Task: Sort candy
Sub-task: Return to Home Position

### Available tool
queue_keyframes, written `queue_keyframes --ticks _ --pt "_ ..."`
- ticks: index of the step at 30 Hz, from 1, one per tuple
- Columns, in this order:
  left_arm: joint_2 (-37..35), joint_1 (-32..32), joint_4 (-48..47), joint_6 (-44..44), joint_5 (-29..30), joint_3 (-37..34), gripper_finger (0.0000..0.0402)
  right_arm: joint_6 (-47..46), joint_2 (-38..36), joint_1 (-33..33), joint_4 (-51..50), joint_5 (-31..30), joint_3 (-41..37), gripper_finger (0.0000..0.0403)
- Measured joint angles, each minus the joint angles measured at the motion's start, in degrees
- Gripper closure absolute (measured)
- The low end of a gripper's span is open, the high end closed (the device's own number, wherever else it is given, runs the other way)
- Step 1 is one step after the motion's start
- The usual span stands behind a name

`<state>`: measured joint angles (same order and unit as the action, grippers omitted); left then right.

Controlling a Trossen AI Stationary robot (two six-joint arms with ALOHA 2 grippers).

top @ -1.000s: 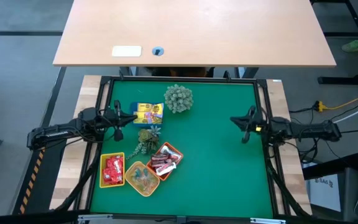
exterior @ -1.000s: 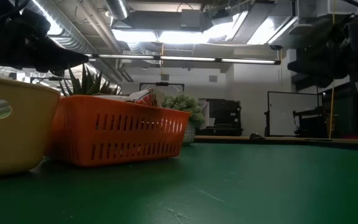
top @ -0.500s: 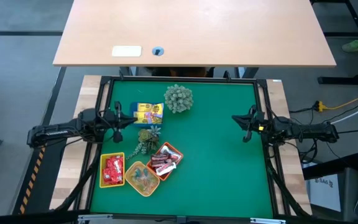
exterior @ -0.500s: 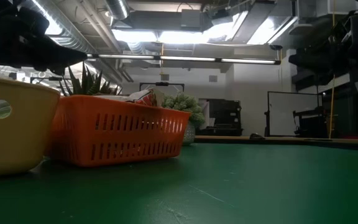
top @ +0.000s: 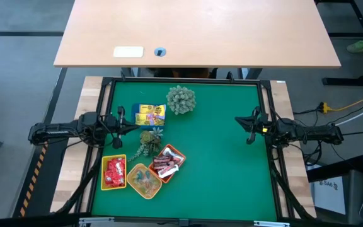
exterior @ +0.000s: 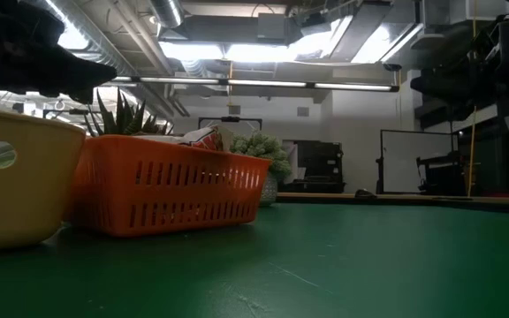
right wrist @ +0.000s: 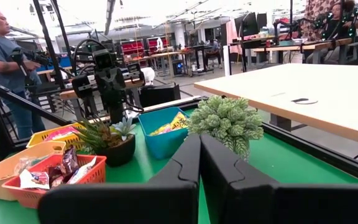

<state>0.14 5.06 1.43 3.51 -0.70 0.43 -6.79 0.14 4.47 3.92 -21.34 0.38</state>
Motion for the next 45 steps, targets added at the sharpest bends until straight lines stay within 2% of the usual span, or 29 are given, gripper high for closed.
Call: queue_keyframes --ticks 35,45 --pt "0.00 0.00 -0.10 0.02 0.01 0.00 0.0400 -0.28 0.00 0.00 -0.07 0.00 0.00 0.0395" --pt "0.00 0.00 -0.11 0.02 0.01 0.00 0.0400 7.64 0.00 0.00 -0.09 0.06 0.00 0.0395"
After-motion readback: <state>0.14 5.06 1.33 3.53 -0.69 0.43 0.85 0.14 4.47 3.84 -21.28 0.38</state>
